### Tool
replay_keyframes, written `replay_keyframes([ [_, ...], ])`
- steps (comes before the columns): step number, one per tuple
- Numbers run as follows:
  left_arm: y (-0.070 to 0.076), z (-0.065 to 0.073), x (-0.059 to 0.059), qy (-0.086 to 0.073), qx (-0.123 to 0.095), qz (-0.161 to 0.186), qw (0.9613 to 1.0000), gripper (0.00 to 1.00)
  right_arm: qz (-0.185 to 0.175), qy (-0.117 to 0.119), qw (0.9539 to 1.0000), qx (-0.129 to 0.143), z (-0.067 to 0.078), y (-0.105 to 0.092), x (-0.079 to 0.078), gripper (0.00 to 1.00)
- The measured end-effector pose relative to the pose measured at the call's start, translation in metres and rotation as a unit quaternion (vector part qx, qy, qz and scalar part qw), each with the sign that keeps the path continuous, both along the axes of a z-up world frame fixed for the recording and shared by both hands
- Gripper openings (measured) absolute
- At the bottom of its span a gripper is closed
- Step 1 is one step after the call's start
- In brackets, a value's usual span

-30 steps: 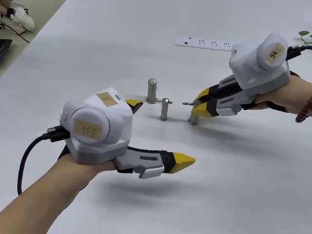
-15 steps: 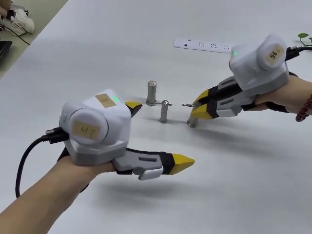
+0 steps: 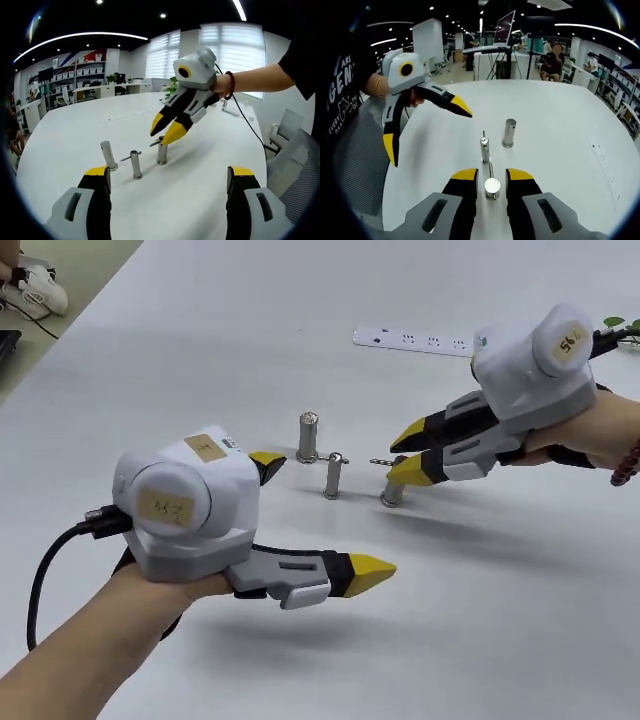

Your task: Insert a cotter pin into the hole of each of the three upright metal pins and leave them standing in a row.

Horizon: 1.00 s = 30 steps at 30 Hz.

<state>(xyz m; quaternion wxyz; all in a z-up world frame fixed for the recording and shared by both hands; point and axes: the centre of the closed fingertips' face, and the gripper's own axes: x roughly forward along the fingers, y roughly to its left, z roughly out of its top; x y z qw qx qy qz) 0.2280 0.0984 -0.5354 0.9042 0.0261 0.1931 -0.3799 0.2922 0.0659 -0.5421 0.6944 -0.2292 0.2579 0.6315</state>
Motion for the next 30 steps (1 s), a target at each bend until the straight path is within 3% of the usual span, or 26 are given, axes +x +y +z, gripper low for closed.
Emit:
replay_keyframes([
  [5, 0.0, 0.001, 0.001, -0.002, -0.001, 0.002, 1.0, 0.96, -0.055, 0.025, 0.9962, 0.064, 0.017, 0.017, 0.01, 0.18],
  [15, 0.006, 0.004, 0.004, -0.004, -0.004, 0.011, 0.9999, 0.96, -0.111, 0.011, 0.9883, 0.104, 0.02, 0.05, 0.03, 0.19],
  [21, 0.008, 0.006, 0.005, -0.006, -0.006, 0.016, 0.9998, 0.96, -0.125, 0.005, 0.9866, 0.105, 0.015, 0.067, 0.036, 0.21],
  [30, 0.012, 0.003, 0.006, -0.001, 0.002, 0.02, 0.9998, 0.92, -0.144, 0.018, 0.9857, 0.086, -0.01, 0.08, 0.055, 0.2],
])
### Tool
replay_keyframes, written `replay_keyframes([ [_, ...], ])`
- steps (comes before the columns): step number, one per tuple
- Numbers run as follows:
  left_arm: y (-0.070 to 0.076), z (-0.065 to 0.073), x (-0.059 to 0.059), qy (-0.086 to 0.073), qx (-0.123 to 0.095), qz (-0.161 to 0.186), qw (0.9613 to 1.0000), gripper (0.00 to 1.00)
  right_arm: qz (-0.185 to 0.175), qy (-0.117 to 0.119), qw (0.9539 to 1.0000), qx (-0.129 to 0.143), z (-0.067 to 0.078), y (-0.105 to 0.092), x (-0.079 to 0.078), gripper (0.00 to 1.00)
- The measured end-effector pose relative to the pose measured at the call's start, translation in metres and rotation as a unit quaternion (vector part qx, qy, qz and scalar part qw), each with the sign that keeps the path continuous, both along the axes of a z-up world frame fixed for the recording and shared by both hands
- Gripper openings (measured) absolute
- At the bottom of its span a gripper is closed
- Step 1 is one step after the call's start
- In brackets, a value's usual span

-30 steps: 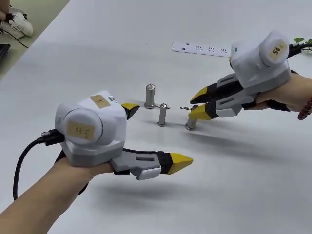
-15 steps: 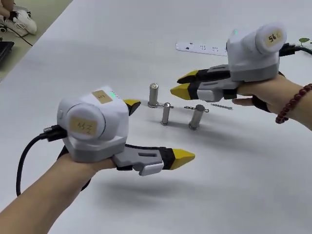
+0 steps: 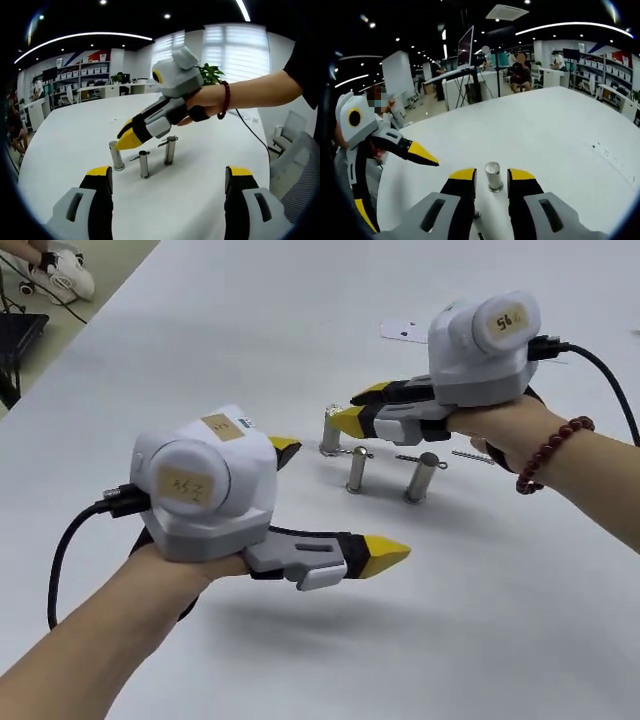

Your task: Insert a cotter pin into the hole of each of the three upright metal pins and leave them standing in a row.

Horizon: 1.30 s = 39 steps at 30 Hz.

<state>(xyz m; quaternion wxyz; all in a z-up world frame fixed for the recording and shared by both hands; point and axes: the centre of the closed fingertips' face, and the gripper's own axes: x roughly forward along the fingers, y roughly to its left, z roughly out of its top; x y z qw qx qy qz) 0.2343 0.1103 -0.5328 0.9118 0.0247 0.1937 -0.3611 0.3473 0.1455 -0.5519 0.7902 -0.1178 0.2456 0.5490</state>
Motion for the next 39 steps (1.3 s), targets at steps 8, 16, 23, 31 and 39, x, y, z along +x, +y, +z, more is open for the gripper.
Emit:
replay_keyframes([
  [8, 0.0, 0.001, 0.002, 0.0, -0.006, 0.003, 1.0, 0.92, -0.008, 0.01, 0.9999, -0.01, -0.006, 0.007, -0.001, 0.17],
  [16, 0.0, 0.001, 0.002, 0.001, -0.006, 0.003, 1.0, 0.92, -0.012, 0.011, 0.9995, -0.026, -0.012, 0.009, 0.0, 0.13],
  [23, 0.0, 0.001, 0.002, -0.001, -0.005, 0.002, 1.0, 0.91, -0.003, 0.005, 0.9995, -0.031, -0.012, 0.015, -0.001, 0.09],
  [31, 0.0, 0.002, 0.002, 0.0, -0.006, 0.002, 1.0, 0.91, 0.016, -0.021, 0.9986, -0.046, -0.011, 0.015, -0.002, 0.08],
  [39, -0.001, 0.002, 0.001, 0.002, -0.008, -0.001, 1.0, 0.9, 0.0, -0.021, 0.9986, -0.049, -0.004, 0.006, 0.001, 0.08],
])
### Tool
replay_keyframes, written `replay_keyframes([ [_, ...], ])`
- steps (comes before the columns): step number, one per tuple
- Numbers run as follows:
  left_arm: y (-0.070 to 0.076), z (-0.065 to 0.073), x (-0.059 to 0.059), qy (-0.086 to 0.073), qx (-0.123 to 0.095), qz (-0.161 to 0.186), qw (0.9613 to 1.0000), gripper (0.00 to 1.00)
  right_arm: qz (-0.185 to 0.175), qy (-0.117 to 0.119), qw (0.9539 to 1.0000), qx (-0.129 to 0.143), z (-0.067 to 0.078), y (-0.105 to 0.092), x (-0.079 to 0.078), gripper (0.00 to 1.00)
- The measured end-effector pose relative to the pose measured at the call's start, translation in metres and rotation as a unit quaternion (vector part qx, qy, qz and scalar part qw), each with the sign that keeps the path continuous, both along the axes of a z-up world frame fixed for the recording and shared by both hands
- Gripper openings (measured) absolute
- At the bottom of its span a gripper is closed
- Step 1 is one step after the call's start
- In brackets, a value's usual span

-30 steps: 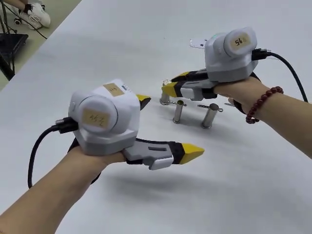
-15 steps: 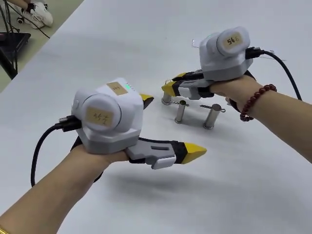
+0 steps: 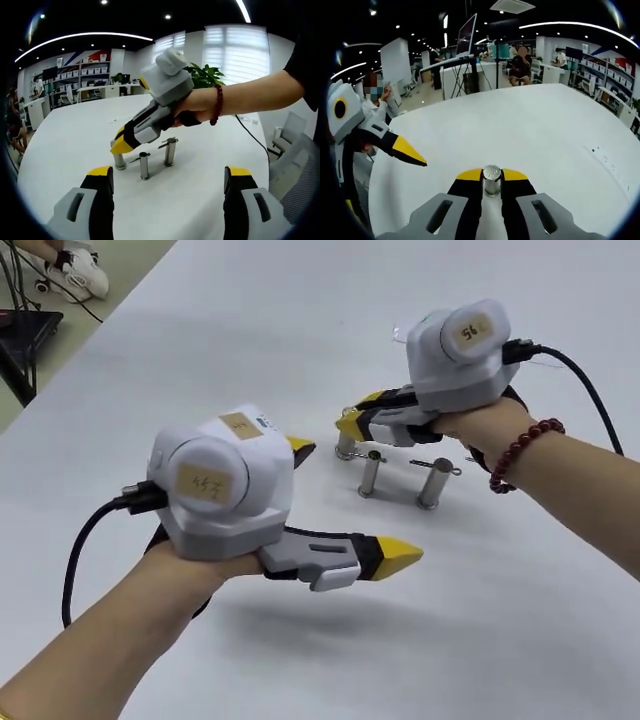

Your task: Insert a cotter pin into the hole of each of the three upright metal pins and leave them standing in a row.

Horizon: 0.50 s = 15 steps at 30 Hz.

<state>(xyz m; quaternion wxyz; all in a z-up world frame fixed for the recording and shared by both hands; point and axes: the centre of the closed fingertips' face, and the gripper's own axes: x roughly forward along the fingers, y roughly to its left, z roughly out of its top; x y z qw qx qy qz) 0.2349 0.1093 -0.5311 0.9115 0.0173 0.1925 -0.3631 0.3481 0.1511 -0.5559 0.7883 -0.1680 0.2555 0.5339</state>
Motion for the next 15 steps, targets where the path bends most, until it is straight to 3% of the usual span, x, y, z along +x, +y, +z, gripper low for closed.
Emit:
replay_keyframes([
  [6, -0.002, 0.0, -0.001, -0.001, 0.002, -0.004, 1.0, 0.89, -0.011, -0.015, 0.9998, -0.001, 0.016, -0.013, 0.006, 0.08],
  [15, -0.004, 0.001, -0.003, -0.004, 0.003, -0.008, 1.0, 0.9, -0.029, -0.025, 0.9991, -0.019, 0.022, -0.043, 0.016, 0.08],
])
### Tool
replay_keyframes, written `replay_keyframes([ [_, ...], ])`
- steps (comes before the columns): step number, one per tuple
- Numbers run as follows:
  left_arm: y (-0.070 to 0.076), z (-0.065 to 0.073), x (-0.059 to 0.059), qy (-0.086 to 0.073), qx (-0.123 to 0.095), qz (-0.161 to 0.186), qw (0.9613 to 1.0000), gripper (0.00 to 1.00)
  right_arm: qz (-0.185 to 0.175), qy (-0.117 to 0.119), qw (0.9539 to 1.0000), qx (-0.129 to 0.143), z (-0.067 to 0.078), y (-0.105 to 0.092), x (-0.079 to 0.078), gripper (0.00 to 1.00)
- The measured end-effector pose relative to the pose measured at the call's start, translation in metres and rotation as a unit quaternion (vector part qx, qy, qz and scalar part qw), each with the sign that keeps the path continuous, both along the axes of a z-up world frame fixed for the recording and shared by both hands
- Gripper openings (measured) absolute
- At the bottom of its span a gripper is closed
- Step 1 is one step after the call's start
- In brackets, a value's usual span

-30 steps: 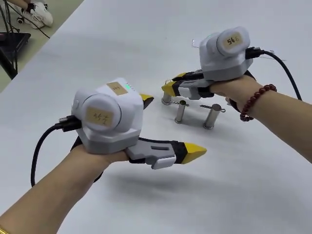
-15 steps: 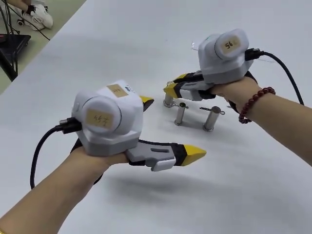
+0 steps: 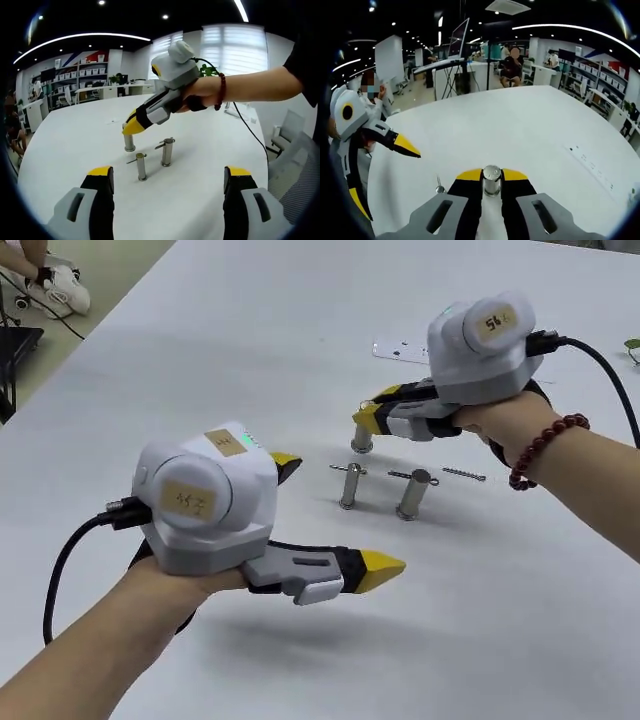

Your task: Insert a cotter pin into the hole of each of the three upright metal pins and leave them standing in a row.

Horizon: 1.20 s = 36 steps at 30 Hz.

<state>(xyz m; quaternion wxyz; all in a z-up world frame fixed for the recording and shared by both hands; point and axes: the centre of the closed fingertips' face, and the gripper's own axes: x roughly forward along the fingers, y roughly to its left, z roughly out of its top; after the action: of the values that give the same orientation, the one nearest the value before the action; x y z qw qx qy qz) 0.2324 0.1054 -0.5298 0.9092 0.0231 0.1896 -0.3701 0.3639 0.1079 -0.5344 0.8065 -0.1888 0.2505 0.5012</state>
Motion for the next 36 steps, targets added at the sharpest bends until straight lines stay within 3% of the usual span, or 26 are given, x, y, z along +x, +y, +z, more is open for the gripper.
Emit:
replay_keyframes([
  [6, -0.001, 0.002, -0.001, -0.004, -0.001, -0.001, 1.0, 0.9, -0.018, 0.009, 0.9998, -0.001, -0.001, -0.022, 0.0, 0.08],
  [8, -0.002, 0.003, -0.002, -0.004, -0.002, -0.003, 1.0, 0.9, -0.037, 0.03, 0.9987, 0.019, 0.0, -0.029, -0.002, 0.08],
  [11, -0.002, 0.002, -0.002, -0.003, 0.0, -0.003, 1.0, 0.9, -0.044, 0.033, 0.9982, 0.024, 0.001, -0.04, -0.002, 0.08],
  [24, -0.001, 0.003, -0.002, -0.005, 0.002, -0.003, 1.0, 0.91, -0.062, 0.025, 0.9977, -0.003, -0.004, -0.076, -0.008, 0.08],
  [36, 0.002, 0.005, 0.001, -0.012, 0.004, 0.002, 0.9999, 0.9, -0.078, 0.03, 0.9964, -0.018, -0.008, -0.105, -0.029, 0.08],
])
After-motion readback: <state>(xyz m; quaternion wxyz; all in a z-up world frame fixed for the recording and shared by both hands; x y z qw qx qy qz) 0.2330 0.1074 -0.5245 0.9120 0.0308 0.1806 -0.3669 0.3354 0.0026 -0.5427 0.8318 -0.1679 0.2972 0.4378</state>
